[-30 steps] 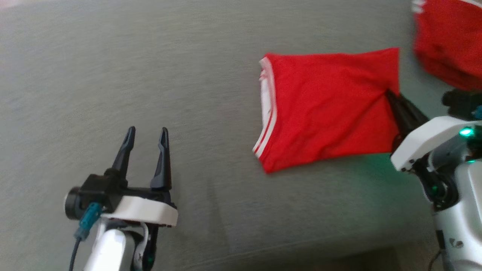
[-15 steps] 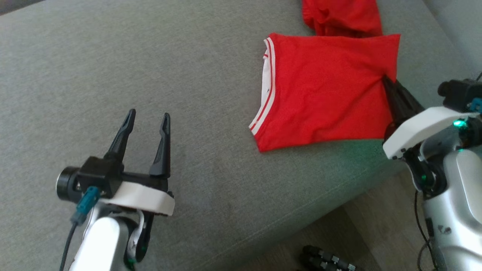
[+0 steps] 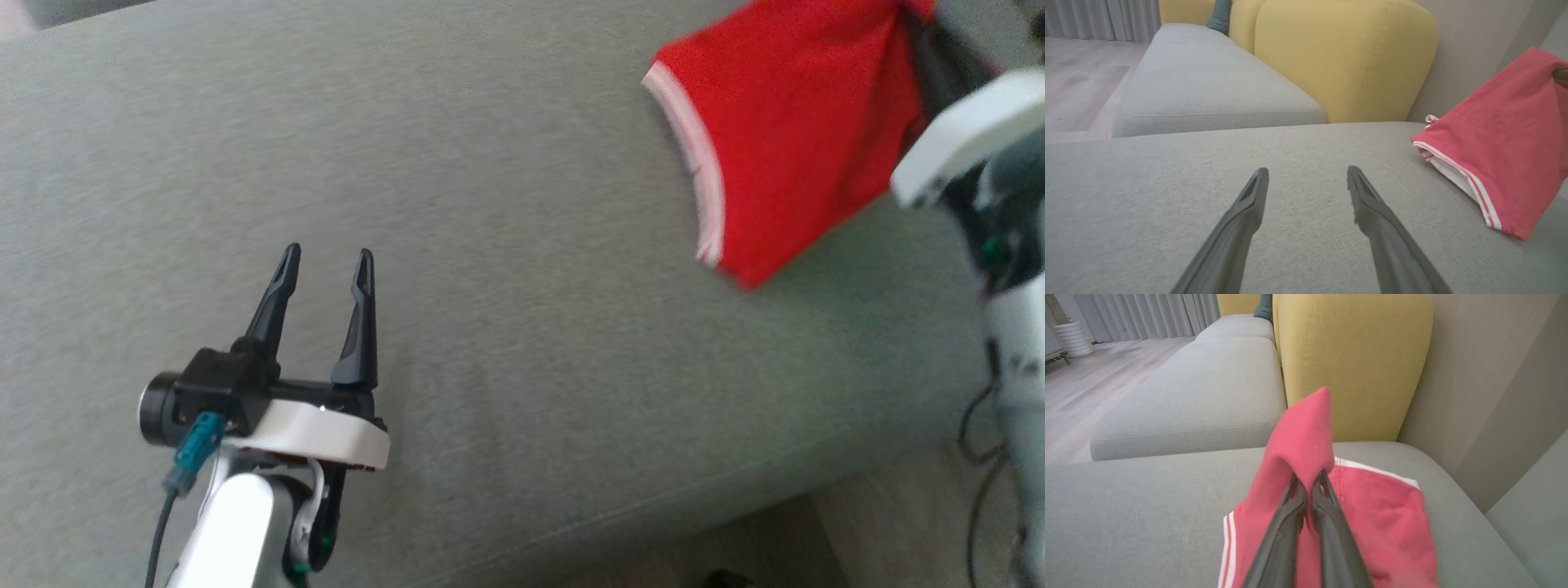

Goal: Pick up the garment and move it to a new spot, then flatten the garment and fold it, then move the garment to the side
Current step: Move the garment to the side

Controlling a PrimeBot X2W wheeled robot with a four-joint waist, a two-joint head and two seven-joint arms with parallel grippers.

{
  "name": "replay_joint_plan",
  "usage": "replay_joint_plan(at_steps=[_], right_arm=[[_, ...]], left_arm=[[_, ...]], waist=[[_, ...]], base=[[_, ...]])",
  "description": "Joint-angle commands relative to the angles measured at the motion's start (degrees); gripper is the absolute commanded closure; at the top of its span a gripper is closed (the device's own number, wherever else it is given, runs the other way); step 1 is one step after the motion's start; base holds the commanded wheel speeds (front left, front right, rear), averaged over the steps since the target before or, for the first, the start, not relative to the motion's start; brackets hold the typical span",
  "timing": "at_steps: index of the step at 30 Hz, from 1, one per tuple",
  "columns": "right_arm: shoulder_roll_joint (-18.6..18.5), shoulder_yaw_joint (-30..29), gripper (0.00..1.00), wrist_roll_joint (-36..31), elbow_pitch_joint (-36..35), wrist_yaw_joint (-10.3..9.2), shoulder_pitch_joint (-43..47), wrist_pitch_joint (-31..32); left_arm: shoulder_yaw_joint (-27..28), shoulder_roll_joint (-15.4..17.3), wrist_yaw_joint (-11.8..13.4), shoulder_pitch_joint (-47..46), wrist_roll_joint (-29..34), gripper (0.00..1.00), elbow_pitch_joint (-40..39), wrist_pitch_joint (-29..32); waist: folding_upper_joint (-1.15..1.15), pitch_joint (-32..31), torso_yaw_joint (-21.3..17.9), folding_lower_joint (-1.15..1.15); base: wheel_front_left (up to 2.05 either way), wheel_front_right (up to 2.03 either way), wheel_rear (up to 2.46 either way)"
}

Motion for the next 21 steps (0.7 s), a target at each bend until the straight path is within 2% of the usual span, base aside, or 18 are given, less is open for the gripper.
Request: replay_joint_plan(at_steps=[1,10,15,21], right_arm=[[-1.2,0.1,1.0,-0.4,-1.6,-0.05,-3.0,0.2],[-3.7,-4.1,1.0,-4.9,8.8,-0.05,-12.6,2.2],[-8.6,-5.4,1.0,-7.3,12.3,-0.05,-15.2,4.0],[-14.8,-4.5,1.0,-7.5,11.5,-0.05,-14.8,8.8]], left_arm=[[1.4,-0.1,0.3,-1.5,-0.2,0.0,-1.5,-0.6],[0.7,-1.0,0.1,-2.0,-1.0,0.0,0.2,-1.8],[0.3,-1.3,0.0,-2.4,-1.0,0.0,0.1,-2.2],[0.1,-1.5,0.0,-2.0,-1.3,0.0,-0.3,-2.4]], waist=[[0.0,-0.9,2.3,0.0],[0.0,-0.7,7.4,0.0],[0.0,0.0,9.6,0.0],[0.0,0.6,10.6,0.0]], base=[[0.0,0.0,0.0],[0.0,0.0,0.0],[0.0,0.0,0.0],[0.0,0.0,0.0]])
